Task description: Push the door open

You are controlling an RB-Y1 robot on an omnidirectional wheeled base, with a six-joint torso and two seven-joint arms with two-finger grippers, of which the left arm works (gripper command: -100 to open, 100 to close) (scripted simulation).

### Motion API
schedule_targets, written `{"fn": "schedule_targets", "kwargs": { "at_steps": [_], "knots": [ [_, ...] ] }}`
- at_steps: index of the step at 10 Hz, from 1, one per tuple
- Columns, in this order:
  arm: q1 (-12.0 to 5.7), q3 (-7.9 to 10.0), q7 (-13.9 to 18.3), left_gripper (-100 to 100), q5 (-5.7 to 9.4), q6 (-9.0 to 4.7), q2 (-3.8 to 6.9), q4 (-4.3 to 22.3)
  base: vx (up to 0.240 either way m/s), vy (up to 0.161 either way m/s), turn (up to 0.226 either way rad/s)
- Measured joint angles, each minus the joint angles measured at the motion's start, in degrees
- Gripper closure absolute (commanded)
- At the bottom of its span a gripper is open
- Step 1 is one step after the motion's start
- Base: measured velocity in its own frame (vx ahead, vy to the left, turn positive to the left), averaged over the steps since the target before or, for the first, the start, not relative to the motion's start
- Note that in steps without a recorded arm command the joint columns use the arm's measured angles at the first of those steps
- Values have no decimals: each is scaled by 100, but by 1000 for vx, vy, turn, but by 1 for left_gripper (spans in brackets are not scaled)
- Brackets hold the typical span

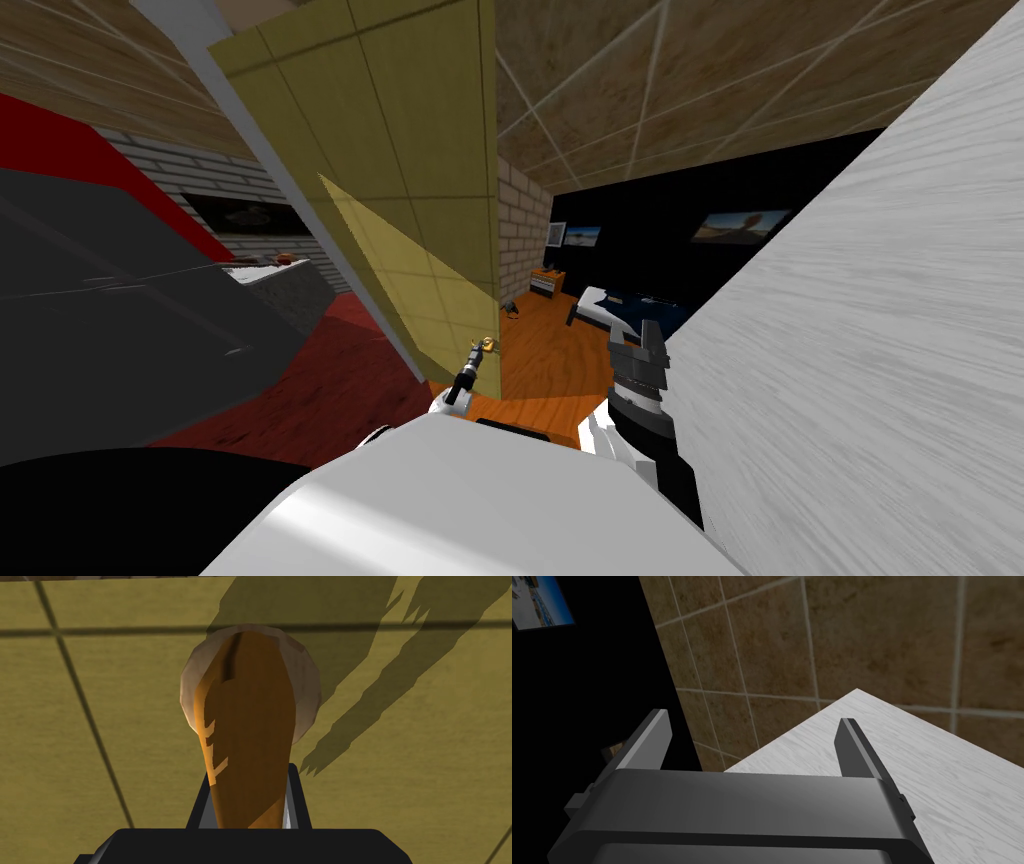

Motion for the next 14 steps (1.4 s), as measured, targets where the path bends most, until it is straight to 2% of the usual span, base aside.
{"fn": "schedule_targets", "kwargs": {
  "at_steps": [1,5,6,7,11,12,13,14],
  "knots": [
    [-6,16,-5,100,8,2,8,-12,124,-20,79],
    [57,185,-292,100,83,68,-125,-59,185,-44,78],
    [-50,250,-360,100,116,0,-161,110,219,-94,112],
    [-32,313,-442,100,141,-29,-202,78,199,-56,115],
    [-40,581,-790,100,256,1,-476,-8,167,-42,79],
    [-48,595,-807,100,263,-7,-478,-12,139,-44,40],
    [-102,631,-813,100,292,-33,-429,105,202,-77,86],
    [-44,669,-853,100,316,4,-412,48,211,-76,81]
  ]
}}
